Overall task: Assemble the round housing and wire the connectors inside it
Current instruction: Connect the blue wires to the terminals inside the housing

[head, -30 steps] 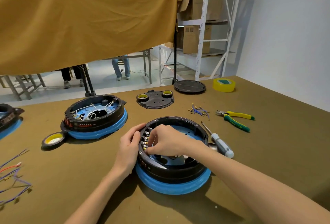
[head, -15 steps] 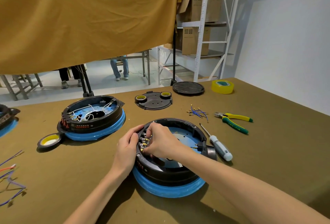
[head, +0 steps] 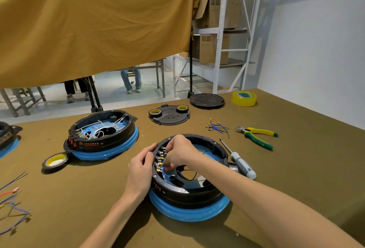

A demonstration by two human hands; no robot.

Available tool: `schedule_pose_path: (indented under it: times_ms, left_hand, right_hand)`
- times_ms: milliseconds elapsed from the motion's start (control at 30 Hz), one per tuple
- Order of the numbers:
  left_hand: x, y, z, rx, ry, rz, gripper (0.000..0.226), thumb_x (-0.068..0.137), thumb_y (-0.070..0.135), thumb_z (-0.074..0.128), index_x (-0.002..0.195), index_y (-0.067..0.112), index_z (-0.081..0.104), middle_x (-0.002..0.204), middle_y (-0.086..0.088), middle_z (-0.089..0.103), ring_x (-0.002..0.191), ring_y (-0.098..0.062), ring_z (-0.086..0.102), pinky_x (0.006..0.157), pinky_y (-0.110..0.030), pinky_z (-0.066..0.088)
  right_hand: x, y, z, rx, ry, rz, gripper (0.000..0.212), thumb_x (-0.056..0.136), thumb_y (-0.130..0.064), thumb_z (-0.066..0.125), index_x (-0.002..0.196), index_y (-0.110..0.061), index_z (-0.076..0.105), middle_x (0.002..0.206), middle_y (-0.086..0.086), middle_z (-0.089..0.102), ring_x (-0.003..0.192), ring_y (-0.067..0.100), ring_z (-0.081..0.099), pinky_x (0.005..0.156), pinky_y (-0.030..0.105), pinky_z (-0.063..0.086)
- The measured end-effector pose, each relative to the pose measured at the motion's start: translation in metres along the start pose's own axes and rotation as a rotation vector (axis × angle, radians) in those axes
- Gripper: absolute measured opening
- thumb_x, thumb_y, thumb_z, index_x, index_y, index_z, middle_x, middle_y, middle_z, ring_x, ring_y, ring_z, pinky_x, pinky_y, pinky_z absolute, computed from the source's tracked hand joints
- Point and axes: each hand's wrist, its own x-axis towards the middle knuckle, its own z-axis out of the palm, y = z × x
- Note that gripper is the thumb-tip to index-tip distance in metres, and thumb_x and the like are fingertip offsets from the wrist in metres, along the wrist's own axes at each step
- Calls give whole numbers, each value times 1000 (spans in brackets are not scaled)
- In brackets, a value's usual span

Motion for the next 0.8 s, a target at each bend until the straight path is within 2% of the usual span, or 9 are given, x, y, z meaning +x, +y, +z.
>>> schedule_pose_path:
  times_ms: [100, 167, 300, 433, 500, 533, 667, 733, 800]
  left_hand:
    - [1, 1, -2, 19, -21, 5, 37, 109, 15, 43, 141, 17, 60, 136, 2, 65, 128, -14, 58, 112, -48, 45]
    - [-1, 2, -2, 28, -36, 5, 37, 108, 16, 44, 142, 17, 59, 137, 1, 64, 129, -14, 58, 112, -49, 46]
    - [-2, 3, -2, 34, -31, 3, 37, 108, 16, 44, 142, 17, 59, 137, 1, 65, 128, -14, 58, 111, -48, 47]
    - [-4, 6, -1, 43, -19, -5, 37, 108, 15, 43, 142, 16, 59, 137, 0, 64, 129, -15, 57, 112, -47, 45]
    - [-5, 7, -1, 45, -25, -2, 37, 108, 15, 44, 141, 17, 60, 136, 1, 65, 129, -14, 58, 112, -47, 46]
    - [-5, 8, -2, 46, -28, 1, 37, 108, 15, 44, 141, 17, 60, 136, 1, 65, 128, -14, 58, 111, -46, 47]
    - [-5, 8, -2, 53, -26, 13, 37, 108, 15, 45, 141, 18, 59, 137, 1, 65, 126, -11, 58, 109, -42, 49]
    - [-4, 9, -3, 59, -33, 17, 36, 108, 15, 45, 141, 17, 60, 135, 1, 66, 124, -11, 60, 107, -40, 50]
    - [-3, 11, -6, 70, -54, 21, 37, 108, 16, 44, 142, 17, 59, 134, 1, 66, 122, -10, 60, 103, -34, 52]
  right_hand:
    - [-1, 0, -5, 85, -85, 55, 21, 83, 3, 78, 92, -5, 61, 100, 15, 73, 103, 32, 74, 90, 43, 61]
    - [2, -2, -12, 124, -122, 130, 12, 89, 0, 74, 93, -3, 64, 96, 14, 76, 105, 25, 74, 94, 39, 60]
    - [7, -10, -17, 183, -109, 222, 11, 91, -6, 75, 96, -3, 65, 71, 3, 71, 83, 13, 70, 70, 22, 61]
    - [6, -4, -14, 56, -42, 35, 14, 83, 5, 73, 91, -2, 63, 87, 13, 66, 84, 22, 67, 85, 35, 60]
    - [6, -2, -16, 127, -59, 73, 11, 84, 3, 74, 87, -2, 64, 78, 9, 70, 95, 25, 74, 86, 33, 60]
    - [5, -5, -18, 162, -75, 140, 11, 86, 0, 75, 85, -3, 65, 72, 4, 72, 100, 20, 75, 87, 29, 60]
    - [10, -10, -18, 175, -19, 199, 15, 85, -8, 81, 81, -7, 66, 66, -2, 71, 95, 13, 75, 91, 35, 61]
    - [14, -9, -17, 118, 2, 162, 20, 85, -9, 81, 77, -10, 63, 73, -2, 69, 93, 13, 72, 91, 36, 61]
    - [13, -10, -17, 123, -25, 138, 21, 87, -7, 79, 79, -12, 60, 81, -2, 68, 103, 17, 73, 89, 34, 61]
